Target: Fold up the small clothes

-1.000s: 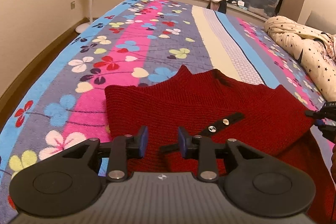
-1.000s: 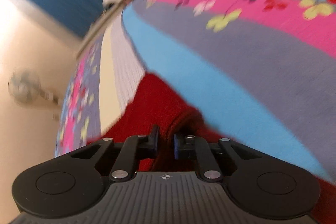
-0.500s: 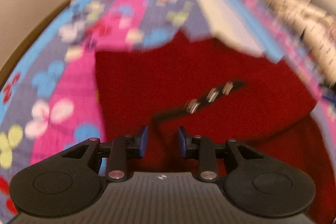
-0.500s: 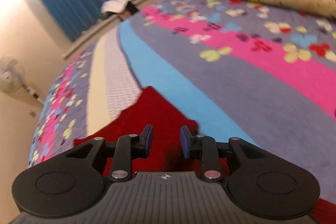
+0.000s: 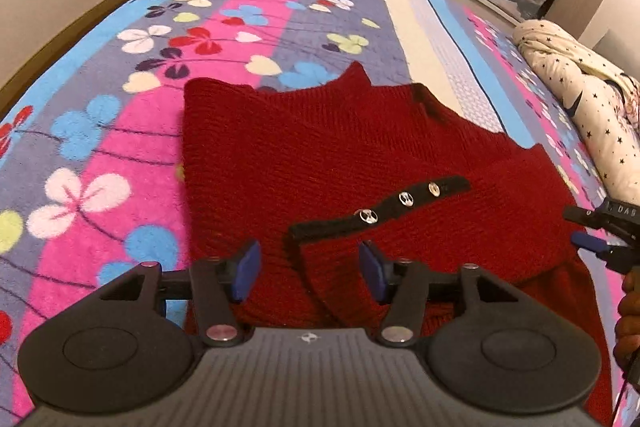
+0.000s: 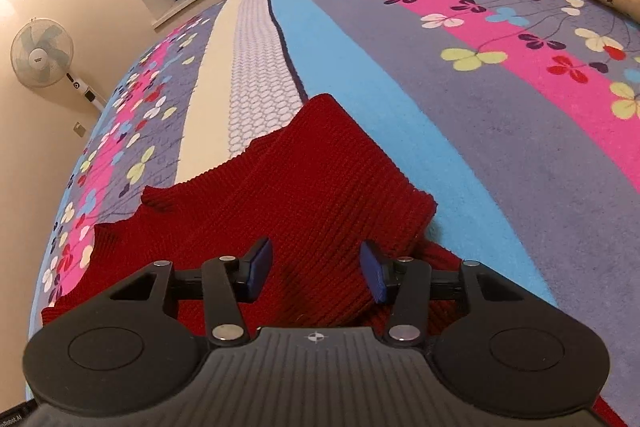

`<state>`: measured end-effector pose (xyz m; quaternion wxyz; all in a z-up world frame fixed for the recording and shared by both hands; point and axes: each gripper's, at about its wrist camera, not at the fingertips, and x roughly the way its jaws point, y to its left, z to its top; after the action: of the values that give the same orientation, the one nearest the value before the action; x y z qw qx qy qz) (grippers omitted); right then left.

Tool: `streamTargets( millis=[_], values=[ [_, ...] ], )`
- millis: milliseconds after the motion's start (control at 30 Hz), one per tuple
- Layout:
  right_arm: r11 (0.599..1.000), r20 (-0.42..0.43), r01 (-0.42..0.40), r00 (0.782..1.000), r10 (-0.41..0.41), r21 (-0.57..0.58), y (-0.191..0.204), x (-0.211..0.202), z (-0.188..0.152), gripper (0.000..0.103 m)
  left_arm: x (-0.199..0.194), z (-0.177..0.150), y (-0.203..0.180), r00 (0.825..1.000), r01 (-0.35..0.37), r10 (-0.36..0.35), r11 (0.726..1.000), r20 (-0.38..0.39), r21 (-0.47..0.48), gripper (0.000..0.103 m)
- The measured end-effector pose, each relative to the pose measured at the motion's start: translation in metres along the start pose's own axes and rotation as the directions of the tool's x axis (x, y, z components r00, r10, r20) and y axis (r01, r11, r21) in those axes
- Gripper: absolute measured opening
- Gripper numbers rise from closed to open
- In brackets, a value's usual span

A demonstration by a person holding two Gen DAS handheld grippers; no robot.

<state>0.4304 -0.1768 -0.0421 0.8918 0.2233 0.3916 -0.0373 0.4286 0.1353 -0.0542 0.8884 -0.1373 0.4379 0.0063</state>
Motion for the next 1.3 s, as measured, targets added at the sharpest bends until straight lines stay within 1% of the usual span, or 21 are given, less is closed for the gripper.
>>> streamTargets(
  millis=[67, 100, 133, 167, 233, 333, 433, 467, 500, 533, 633, 667, 767, 833, 867, 967, 1000, 1033, 1067, 1167, 1300],
  values=[
    [1.0, 0.0, -0.001, 1.0, 0.001, -0.001, -0.001, -0.001, -0.002, 0.051, 0.003, -0.003, -0.005, 1.0, -0.004, 0.004, 1.0, 0.007, 0.026, 0.037],
    [1.0, 0.0, -0.001, 1.0, 0.001, -0.002, -0.001, -0.001, -0.002, 0.051, 0.004, -0.004, -0.006, 1.0, -0.008, 0.008, 0.999, 0.008, 0.037, 0.017],
    [1.0, 0.0, -0.002, 1.0, 0.002, -0.004, -0.002, -0.003, -0.004, 0.051, 0.005, -0.005, -0.009, 0.999, -0.036, 0.035, 0.998, 0.021, 0.054, 0.009],
    [1.0, 0.0, -0.002, 1.0, 0.002, -0.003, -0.002, -0.004, -0.004, 0.051, 0.006, -0.006, -0.01, 0.998, -0.053, 0.05, 0.996, 0.035, 0.068, 0.005],
    [1.0, 0.001, -0.003, 1.0, 0.003, -0.003, -0.002, -0.004, -0.004, 0.051, 0.004, -0.005, -0.01, 0.997, -0.06, 0.056, 0.996, 0.06, 0.067, 0.002],
    [1.0, 0.031, -0.015, 0.999, 0.015, -0.007, 0.001, -0.008, -0.003, 0.051, -0.01, 0.001, -0.011, 0.989, -0.055, 0.046, 0.996, 0.139, 0.064, 0.002],
    [0.998, 0.074, -0.022, 0.997, 0.026, -0.054, 0.007, -0.014, -0.002, 0.052, -0.026, 0.005, -0.015, 0.966, -0.096, 0.072, 0.991, 0.25, 0.088, 0.002],
    [0.998, 0.079, -0.02, 0.997, 0.025, -0.065, 0.009, -0.015, -0.002, 0.052, -0.028, 0.006, -0.015, 0.961, -0.119, 0.092, 0.989, 0.263, 0.089, 0.002],
    [0.997, 0.078, -0.02, 0.997, 0.025, -0.069, 0.009, -0.015, -0.002, 0.052, -0.026, 0.006, -0.014, 0.958, -0.139, 0.112, 0.987, 0.262, 0.084, 0.002],
    [0.998, 0.067, -0.022, 0.997, 0.026, -0.064, 0.008, -0.013, -0.001, 0.052, -0.022, 0.005, -0.012, 0.962, -0.15, 0.128, 0.986, 0.24, 0.076, 0.002],
    [0.999, 0.026, -0.005, 1.0, 0.006, -0.049, 0.004, -0.005, -0.002, 0.052, -0.001, 0.004, -0.002, 0.987, -0.138, 0.135, 0.99, 0.085, 0.034, 0.003],
    [0.999, 0.021, 0.002, 1.0, 0.0, -0.051, 0.004, -0.004, -0.003, 0.052, 0.001, 0.004, 0.002, 0.988, -0.139, 0.139, 0.99, 0.072, 0.006, 0.003],
    [0.998, 0.027, 0.004, 1.0, -0.003, -0.056, 0.006, -0.006, -0.002, 0.052, -0.014, 0.007, 0.005, 0.979, -0.15, 0.15, 0.989, 0.134, -0.017, 0.007],
    [0.998, 0.046, -0.001, 0.999, 0.003, -0.056, 0.007, -0.01, -0.002, 0.052, -0.025, 0.009, 0.003, 0.972, -0.133, 0.135, 0.991, 0.193, -0.02, 0.015],
    [0.998, 0.051, -0.001, 0.999, 0.004, -0.058, 0.007, -0.011, -0.002, 0.052, -0.027, 0.009, 0.0, 0.971, -0.123, 0.123, 0.992, 0.206, -0.013, 0.016],
    [0.998, 0.04, 0.006, 0.999, -0.003, -0.059, 0.006, -0.007, -0.002, 0.052, -0.021, 0.007, -0.01, 0.981, -0.094, 0.088, 0.995, 0.17, 0.033, 0.026],
    [0.998, 0.034, 0.009, 0.999, -0.007, -0.06, 0.005, -0.006, -0.002, 0.052, -0.014, 0.005, -0.013, 0.989, -0.084, 0.077, 0.995, 0.125, 0.051, 0.036],
    [0.998, 0.032, 0.012, 0.999, -0.01, -0.066, 0.006, -0.005, -0.003, 0.052, -0.003, 0.003, -0.015, 0.995, -0.085, 0.081, 0.993, 0.052, 0.076, 0.04],
    [0.997, 0.033, 0.016, 0.999, -0.014, -0.074, 0.007, -0.005, -0.003, 0.052, 0.006, -0.001, -0.017, 0.994, -0.109, 0.109, 0.989, 0.002, 0.1, 0.041],
    [0.997, 0.034, 0.016, 0.999, -0.014, -0.08, 0.009, -0.007, -0.003, 0.052, 0.002, 0.0, -0.026, 0.99, -0.137, 0.133, 0.98, 0.038, 0.147, 0.041],
    [0.998, 0.043, 0.008, 0.999, -0.005, -0.069, 0.008, -0.009, -0.001, 0.052, -0.011, 0.003, -0.029, 0.99, -0.109, 0.096, 0.985, 0.099, 0.134, 0.042]
  ],
)
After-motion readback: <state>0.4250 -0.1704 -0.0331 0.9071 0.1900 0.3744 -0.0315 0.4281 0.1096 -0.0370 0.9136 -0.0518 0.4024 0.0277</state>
